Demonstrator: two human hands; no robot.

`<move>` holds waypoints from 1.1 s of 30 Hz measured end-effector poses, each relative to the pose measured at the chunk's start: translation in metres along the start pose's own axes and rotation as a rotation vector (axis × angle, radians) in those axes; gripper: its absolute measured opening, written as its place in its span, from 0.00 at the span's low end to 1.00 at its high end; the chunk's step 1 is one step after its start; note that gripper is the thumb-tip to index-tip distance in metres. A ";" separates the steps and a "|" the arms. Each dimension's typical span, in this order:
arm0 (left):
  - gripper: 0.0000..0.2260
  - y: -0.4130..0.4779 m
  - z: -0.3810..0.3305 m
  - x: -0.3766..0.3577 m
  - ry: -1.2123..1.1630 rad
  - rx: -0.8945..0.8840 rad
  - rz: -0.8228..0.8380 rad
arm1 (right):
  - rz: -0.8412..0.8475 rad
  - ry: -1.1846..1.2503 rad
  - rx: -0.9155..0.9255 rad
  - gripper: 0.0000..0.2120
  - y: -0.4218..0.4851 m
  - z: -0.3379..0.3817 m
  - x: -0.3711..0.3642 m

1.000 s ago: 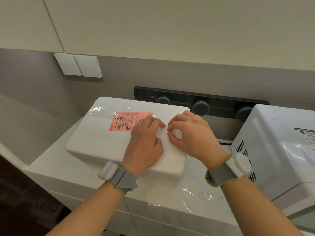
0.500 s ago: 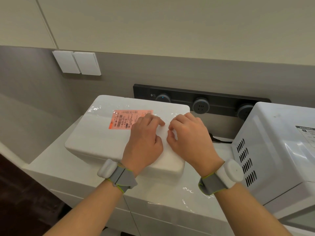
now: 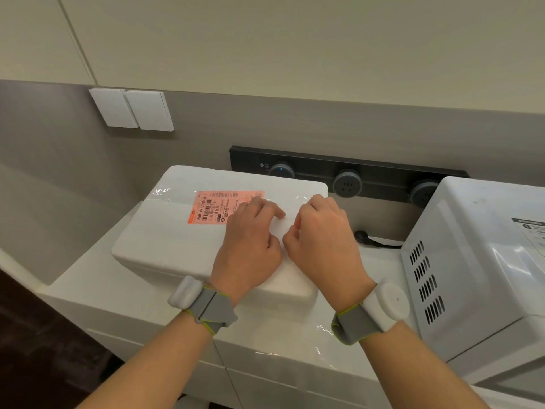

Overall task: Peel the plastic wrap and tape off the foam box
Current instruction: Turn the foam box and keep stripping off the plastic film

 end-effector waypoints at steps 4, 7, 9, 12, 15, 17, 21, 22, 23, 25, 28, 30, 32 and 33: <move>0.19 0.000 0.000 0.000 0.003 0.002 0.003 | -0.029 0.039 -0.044 0.06 0.004 -0.009 0.001; 0.19 0.001 0.000 0.000 0.009 0.004 0.002 | -0.068 0.064 -0.069 0.06 0.007 -0.017 0.006; 0.19 0.001 0.000 -0.001 0.002 0.003 0.003 | -0.084 0.119 -0.108 0.05 0.010 -0.025 0.010; 0.18 0.003 0.001 -0.002 -0.006 0.000 0.010 | -0.121 0.248 -0.176 0.03 0.013 -0.038 0.019; 0.18 0.004 0.002 -0.003 -0.007 0.002 0.011 | -0.135 0.453 -0.311 0.03 0.012 -0.060 0.023; 0.18 0.005 0.002 -0.004 -0.001 0.001 0.009 | -0.152 0.584 -0.411 0.02 0.011 -0.076 0.023; 0.18 0.007 0.003 -0.005 0.004 -0.001 0.014 | -0.224 0.816 -0.518 0.03 0.006 -0.097 0.023; 0.18 0.007 0.003 -0.006 0.006 -0.001 0.017 | -0.234 0.844 -0.512 0.03 0.006 -0.098 0.024; 0.19 0.008 0.003 -0.006 0.009 -0.001 0.020 | -0.237 0.868 -0.500 0.03 0.005 -0.098 0.024; 0.19 0.008 0.003 -0.007 0.009 0.001 0.020 | -0.236 0.880 -0.444 0.03 0.005 -0.093 0.026; 0.18 0.010 0.003 -0.008 0.006 0.000 0.026 | -0.199 0.754 -0.271 0.01 0.006 -0.076 0.030; 0.18 0.012 0.003 -0.009 0.007 -0.001 0.035 | -0.111 0.570 -0.135 0.06 0.007 -0.059 0.026; 0.17 0.013 0.003 -0.009 0.016 -0.001 0.041 | -0.022 0.378 -0.031 0.12 0.008 -0.046 0.018; 0.17 0.013 0.003 -0.009 0.021 -0.002 0.041 | 0.009 0.320 0.010 0.15 0.008 -0.040 0.015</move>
Point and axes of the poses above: each hand's wrist, its own y-axis towards the middle knuckle, its own x-axis out of the back of the hand, z = x × y, the point moved 8 cm from there along y, towards the middle knuckle, and after that the axes turned 11 degrees about y, right-handed, at the moved point
